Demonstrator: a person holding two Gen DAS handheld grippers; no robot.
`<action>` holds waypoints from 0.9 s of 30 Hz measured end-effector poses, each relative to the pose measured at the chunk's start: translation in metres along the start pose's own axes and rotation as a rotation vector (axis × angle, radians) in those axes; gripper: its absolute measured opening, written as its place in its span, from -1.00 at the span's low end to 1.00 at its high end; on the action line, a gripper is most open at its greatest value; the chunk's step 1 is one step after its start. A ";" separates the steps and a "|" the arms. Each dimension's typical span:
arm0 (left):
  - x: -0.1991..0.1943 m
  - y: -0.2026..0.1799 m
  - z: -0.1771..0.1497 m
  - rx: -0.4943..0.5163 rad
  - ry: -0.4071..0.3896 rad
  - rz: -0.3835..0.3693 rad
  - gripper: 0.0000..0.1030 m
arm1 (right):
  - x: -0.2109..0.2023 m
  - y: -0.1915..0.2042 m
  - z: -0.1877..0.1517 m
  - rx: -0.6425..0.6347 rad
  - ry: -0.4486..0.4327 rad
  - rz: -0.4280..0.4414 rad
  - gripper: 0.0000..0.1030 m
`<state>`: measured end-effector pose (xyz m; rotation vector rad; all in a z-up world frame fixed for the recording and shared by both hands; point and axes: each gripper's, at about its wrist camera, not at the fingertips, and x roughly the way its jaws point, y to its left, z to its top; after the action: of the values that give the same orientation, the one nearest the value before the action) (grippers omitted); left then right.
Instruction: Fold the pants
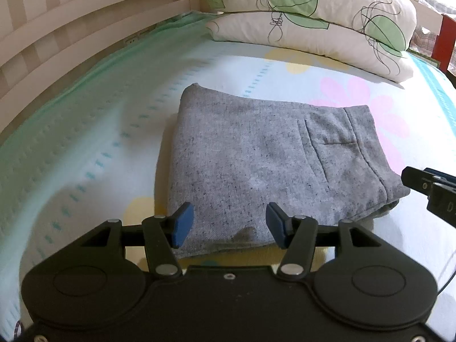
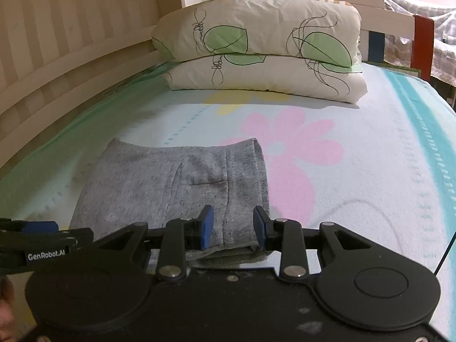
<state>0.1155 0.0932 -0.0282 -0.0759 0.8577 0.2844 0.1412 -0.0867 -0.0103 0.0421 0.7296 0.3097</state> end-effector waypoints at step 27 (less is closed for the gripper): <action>0.000 -0.007 -0.007 0.012 0.028 -0.005 0.23 | 0.006 0.003 -0.001 -0.024 0.021 0.000 -0.34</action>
<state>0.1124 0.0848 -0.0326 -0.0712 0.8864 0.2737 0.1436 -0.0825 -0.0146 0.0162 0.7468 0.3188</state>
